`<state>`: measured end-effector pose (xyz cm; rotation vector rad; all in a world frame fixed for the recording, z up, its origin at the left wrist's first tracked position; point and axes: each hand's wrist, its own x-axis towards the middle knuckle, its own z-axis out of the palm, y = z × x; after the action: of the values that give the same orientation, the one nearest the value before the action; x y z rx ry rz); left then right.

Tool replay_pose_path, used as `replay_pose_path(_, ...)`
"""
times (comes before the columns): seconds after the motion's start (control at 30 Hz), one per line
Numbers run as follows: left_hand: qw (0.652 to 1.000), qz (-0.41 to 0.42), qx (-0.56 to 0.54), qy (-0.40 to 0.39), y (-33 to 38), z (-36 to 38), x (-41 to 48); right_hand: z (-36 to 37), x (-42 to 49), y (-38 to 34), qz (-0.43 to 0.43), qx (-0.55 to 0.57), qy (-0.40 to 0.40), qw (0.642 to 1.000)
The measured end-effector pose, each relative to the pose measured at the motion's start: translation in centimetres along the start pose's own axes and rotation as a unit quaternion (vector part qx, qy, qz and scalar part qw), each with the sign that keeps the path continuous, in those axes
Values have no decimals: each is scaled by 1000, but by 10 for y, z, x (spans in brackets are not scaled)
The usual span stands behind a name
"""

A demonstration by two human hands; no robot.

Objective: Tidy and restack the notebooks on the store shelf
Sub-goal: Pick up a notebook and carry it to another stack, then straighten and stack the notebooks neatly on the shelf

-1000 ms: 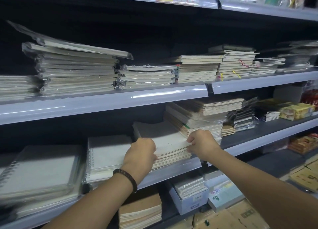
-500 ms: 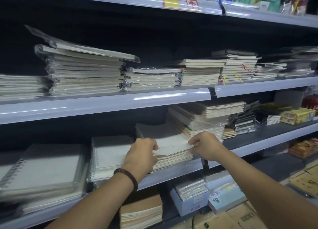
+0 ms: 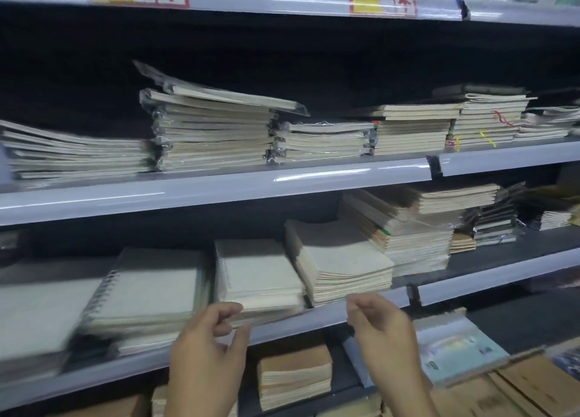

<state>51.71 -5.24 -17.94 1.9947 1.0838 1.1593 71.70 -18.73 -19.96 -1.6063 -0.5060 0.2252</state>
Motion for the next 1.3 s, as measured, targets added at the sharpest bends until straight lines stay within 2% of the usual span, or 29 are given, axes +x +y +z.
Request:
replay_pose_path(0.13,1000,-21,13,14,-20,-1,1,43,-22,12,41,23,-58,997)
replay_pose_path(0.23,998,-15,54,21,-24,-1,4,58,-19,14,42,40,-59,997)
replay_pose_path(0.3,998,-8,65,15,-26,-2,8,63,-14,12,26,13,-52,998)
replay_pose_path(0.5,997,-17,46,-60,-22,1,25,76,2,2,-14,-66,-68,995)
replay_pose_path(0.73,994,3,-27,-110,-28,4,38,83,21,-5,-6,-96,-120,988)
replay_pose_path(0.8,993,-20,-71,-92,-24,5,38,84,24,-3,10,-70,-114,991)
replay_pose_path(1.0,995,-50,-77,-43,-20,5,48,90,19,2,24,-36,-84,996)
replay_pose_path(1.3,992,-40,-108,-61,-30,7,55,90,14,-8,-41,-158,-52,985)
